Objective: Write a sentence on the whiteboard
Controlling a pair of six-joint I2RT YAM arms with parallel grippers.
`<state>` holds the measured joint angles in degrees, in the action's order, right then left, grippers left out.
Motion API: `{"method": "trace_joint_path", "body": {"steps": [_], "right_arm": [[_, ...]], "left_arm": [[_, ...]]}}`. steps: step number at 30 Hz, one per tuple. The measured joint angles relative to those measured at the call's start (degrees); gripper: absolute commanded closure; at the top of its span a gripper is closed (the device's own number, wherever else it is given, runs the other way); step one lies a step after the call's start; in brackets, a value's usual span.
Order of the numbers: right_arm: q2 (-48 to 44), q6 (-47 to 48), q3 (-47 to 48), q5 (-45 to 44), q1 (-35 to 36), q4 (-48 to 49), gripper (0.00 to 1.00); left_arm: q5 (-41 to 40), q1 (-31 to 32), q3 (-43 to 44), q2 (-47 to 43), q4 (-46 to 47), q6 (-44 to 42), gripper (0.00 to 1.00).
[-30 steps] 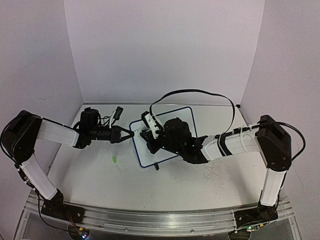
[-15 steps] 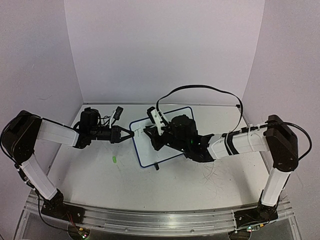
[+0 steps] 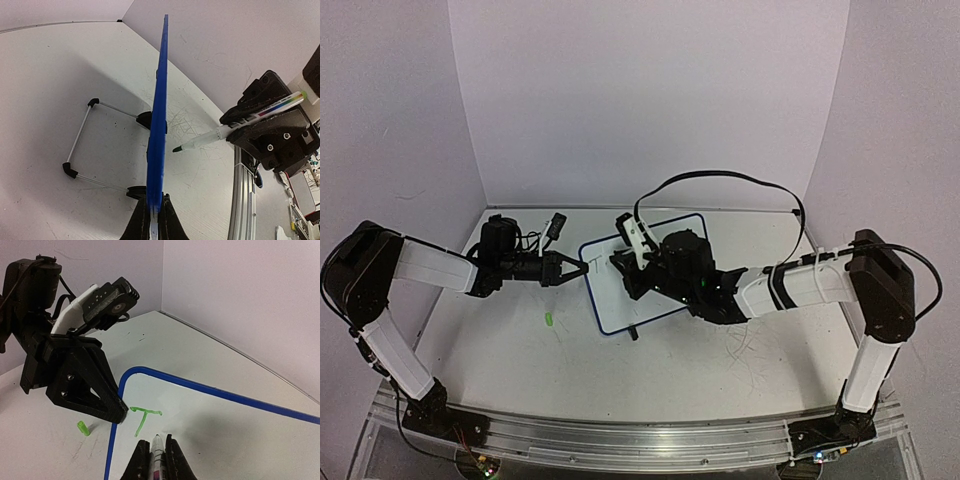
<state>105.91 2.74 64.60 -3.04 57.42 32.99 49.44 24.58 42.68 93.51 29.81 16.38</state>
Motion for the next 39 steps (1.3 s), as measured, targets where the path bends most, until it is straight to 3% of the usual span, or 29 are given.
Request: {"method": "trace_joint_path", "body": {"steps": [39], "right_arm": [[1.98, 0.00, 1.68, -0.55, -0.17, 0.37, 1.00]], "left_arm": [[-0.01, 0.00, 0.00, -0.03, -0.03, -0.04, 1.00]]}}
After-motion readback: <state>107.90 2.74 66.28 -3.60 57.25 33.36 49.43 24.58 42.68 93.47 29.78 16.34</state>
